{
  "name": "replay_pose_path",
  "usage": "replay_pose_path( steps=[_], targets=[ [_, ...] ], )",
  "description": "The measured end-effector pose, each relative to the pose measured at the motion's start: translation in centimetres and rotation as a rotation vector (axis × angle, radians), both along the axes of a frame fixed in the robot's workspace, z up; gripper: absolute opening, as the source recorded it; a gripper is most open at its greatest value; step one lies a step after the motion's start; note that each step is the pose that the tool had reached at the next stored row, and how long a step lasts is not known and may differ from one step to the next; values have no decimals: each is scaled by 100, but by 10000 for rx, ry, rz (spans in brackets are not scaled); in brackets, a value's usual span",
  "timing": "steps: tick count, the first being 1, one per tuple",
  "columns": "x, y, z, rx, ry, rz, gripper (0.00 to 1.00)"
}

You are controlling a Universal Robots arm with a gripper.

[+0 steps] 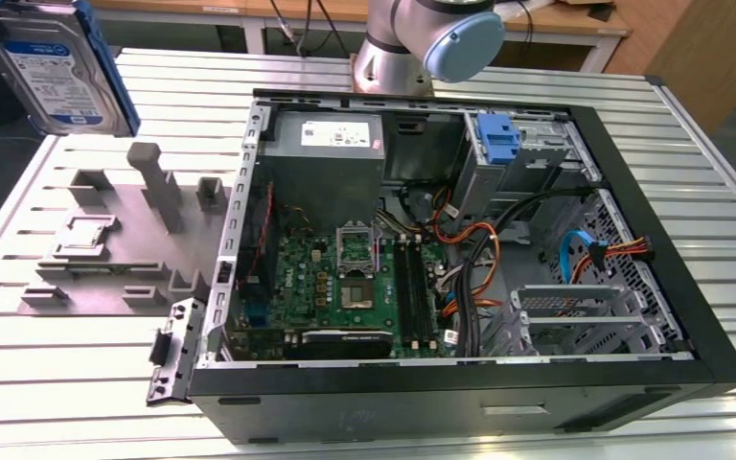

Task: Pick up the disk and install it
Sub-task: 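Pick up the disk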

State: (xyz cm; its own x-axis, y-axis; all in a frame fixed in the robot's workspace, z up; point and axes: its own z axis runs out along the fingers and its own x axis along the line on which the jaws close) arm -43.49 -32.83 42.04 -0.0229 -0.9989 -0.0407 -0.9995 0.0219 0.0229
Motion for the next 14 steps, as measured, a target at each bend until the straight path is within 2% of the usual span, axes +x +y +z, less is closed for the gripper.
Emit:
replay_pose_path(
  steps=[8, 14],
  targets=[
    [0, 0, 90, 3, -1, 0, 36],
    [0, 0, 127, 9, -1, 0, 36]
  ],
)
